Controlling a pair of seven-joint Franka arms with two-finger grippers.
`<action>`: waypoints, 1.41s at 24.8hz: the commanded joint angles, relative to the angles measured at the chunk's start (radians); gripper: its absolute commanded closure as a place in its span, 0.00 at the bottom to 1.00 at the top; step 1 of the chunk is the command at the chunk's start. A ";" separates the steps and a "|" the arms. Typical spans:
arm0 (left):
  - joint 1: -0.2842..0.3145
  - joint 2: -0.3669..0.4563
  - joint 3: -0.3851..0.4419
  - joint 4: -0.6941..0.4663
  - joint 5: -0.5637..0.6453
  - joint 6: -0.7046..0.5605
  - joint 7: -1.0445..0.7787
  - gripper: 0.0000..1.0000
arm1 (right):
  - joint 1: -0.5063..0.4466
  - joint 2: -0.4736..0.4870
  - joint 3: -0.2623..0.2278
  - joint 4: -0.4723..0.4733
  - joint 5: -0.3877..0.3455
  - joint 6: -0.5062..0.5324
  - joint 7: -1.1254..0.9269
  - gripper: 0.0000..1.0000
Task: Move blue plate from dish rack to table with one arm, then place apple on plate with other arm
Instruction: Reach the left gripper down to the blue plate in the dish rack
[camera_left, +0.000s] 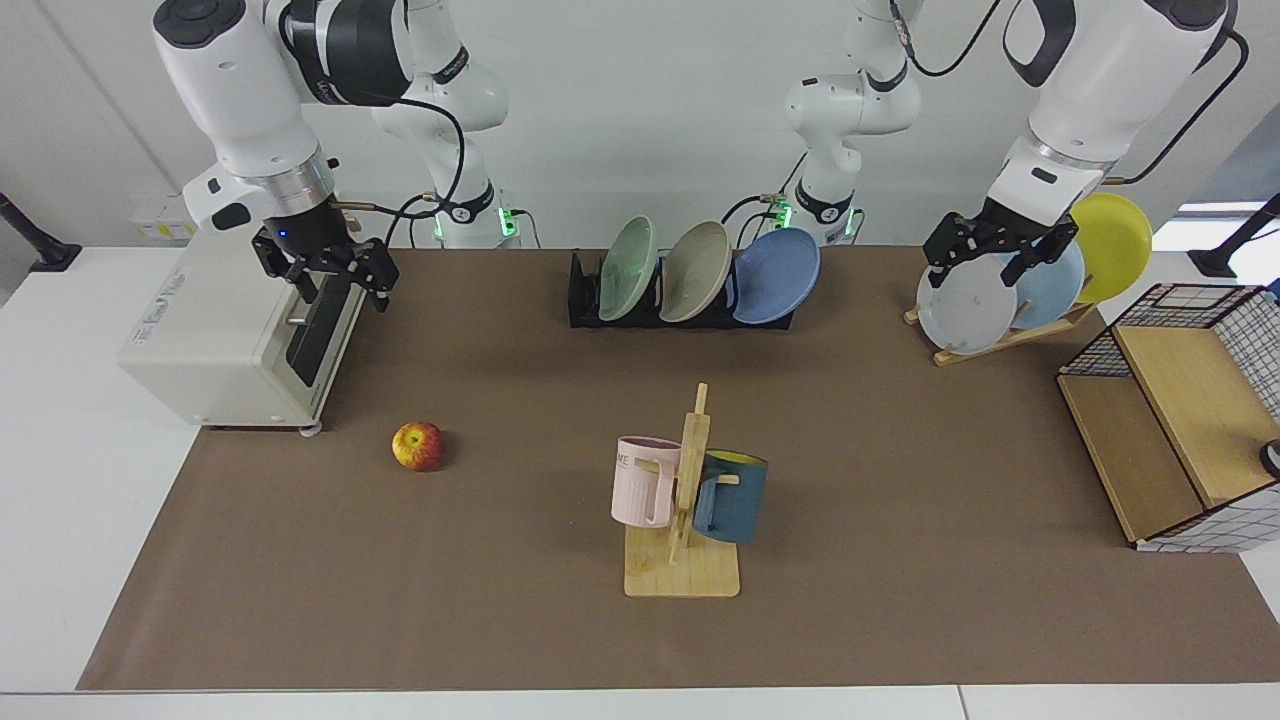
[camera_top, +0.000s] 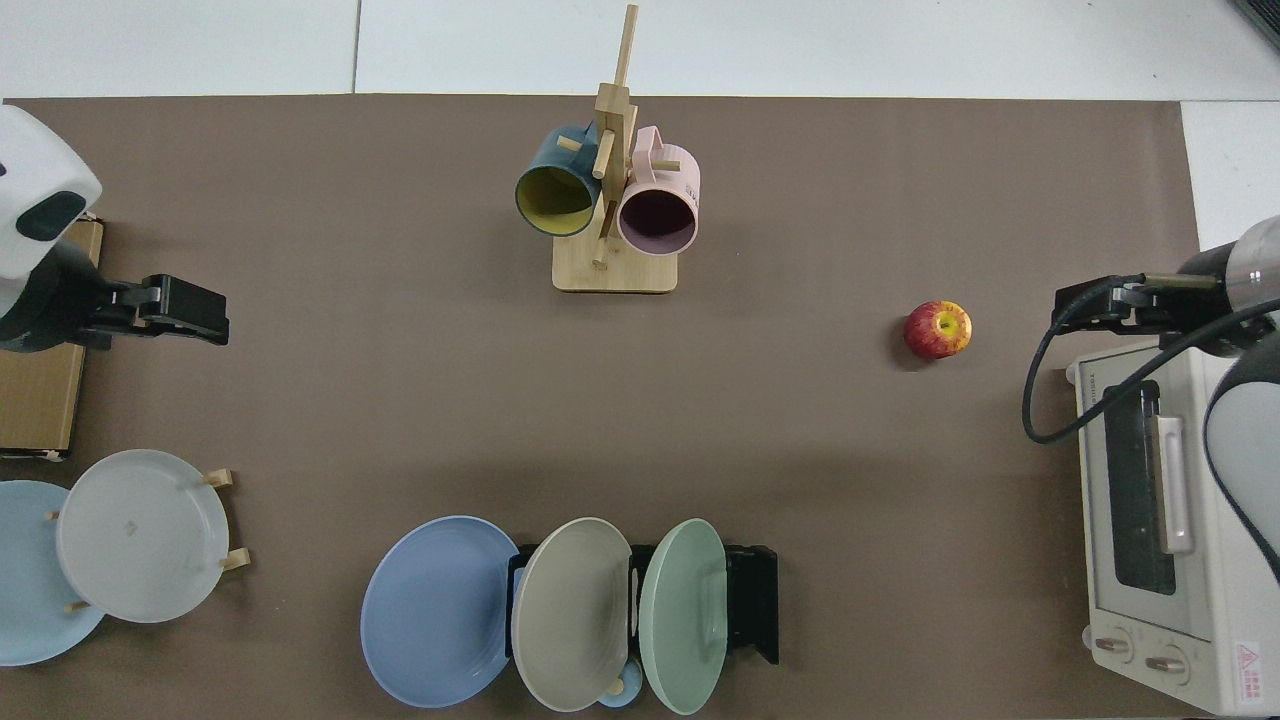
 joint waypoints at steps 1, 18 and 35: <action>-0.003 -0.022 0.010 -0.034 -0.038 0.029 -0.005 0.00 | -0.005 0.001 0.003 0.007 0.002 -0.004 0.006 0.00; -0.024 -0.108 0.008 -0.183 -0.031 0.093 0.052 0.00 | -0.005 0.000 0.003 0.007 0.002 -0.004 0.006 0.00; -0.112 -0.446 -0.217 -0.865 0.133 0.374 -0.221 0.00 | -0.005 0.001 0.003 0.007 0.002 -0.004 0.006 0.00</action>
